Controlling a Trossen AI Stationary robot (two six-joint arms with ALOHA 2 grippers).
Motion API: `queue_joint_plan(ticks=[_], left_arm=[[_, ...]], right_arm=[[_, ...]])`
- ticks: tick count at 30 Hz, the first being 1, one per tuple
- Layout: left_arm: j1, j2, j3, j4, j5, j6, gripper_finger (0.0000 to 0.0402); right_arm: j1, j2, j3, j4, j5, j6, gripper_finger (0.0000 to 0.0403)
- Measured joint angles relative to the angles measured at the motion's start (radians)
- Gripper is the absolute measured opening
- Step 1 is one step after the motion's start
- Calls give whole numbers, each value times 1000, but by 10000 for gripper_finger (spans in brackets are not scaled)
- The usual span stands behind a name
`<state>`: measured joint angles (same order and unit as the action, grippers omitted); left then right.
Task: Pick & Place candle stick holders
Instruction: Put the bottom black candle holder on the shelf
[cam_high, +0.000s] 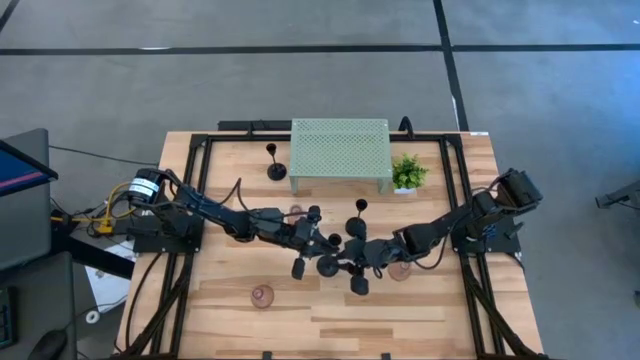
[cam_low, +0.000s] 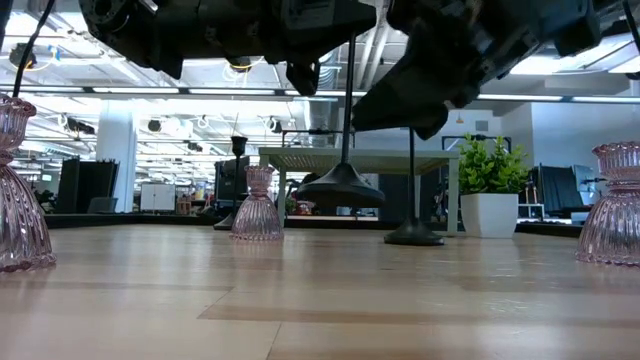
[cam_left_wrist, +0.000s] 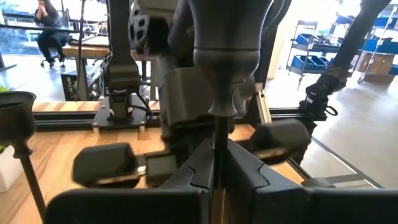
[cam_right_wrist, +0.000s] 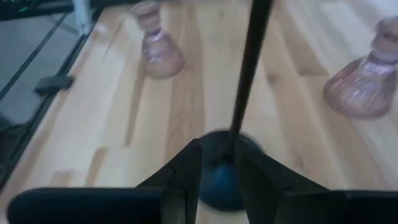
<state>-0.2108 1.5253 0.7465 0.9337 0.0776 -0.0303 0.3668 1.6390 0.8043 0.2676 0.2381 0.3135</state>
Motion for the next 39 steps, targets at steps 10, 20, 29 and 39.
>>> queue_joint_plan(ticks=[10,20,29,39], left_arm=[[22,-71,-1,-126,-5,31,17],[129,-342,-1,-361,-5,85,17],[325,-473,-1,-380,-6,129,15],[580,-416,166,-443,99,68,15]], right_arm=[[53,-79,0,-245,-19,159,41],[154,-67,-45,-227,143,148,2],[163,-69,-45,-226,179,125,1],[174,-69,-45,-222,183,130,0]])
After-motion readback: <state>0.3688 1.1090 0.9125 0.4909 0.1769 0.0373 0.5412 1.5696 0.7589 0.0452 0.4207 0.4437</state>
